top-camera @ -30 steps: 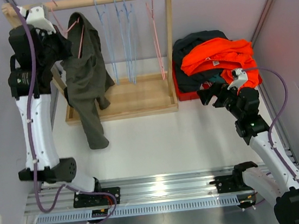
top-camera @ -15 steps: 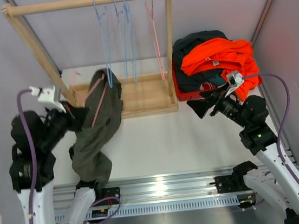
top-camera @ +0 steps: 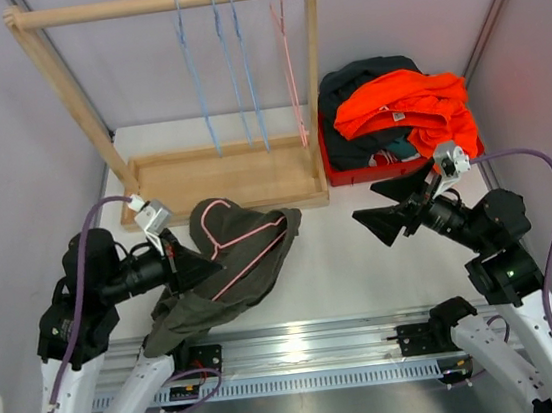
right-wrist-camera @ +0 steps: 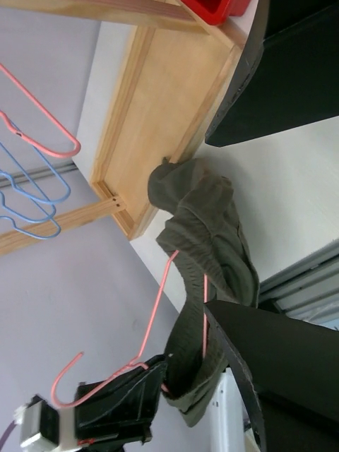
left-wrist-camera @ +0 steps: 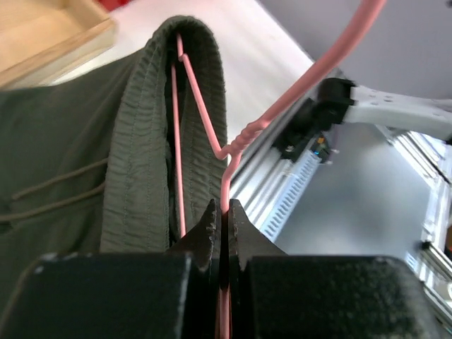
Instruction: Remove the shorts from the hanger
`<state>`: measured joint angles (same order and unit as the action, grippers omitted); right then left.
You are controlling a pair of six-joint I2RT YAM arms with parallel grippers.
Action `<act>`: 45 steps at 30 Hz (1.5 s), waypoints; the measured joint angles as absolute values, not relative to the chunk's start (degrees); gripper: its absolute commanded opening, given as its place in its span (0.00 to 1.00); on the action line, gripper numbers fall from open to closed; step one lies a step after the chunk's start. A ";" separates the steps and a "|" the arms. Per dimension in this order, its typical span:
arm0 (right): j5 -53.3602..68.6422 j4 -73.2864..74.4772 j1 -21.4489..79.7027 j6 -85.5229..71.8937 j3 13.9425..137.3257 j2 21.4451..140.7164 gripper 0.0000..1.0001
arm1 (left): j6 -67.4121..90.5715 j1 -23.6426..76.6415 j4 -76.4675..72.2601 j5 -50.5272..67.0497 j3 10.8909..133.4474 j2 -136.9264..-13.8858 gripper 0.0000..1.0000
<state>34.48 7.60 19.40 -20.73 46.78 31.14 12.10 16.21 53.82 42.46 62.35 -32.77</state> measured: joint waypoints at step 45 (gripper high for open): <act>1.30 1.02 34.20 -21.76 48.01 45.87 0.00 | 11.55 20.36 53.47 39.62 84.20 -47.40 0.00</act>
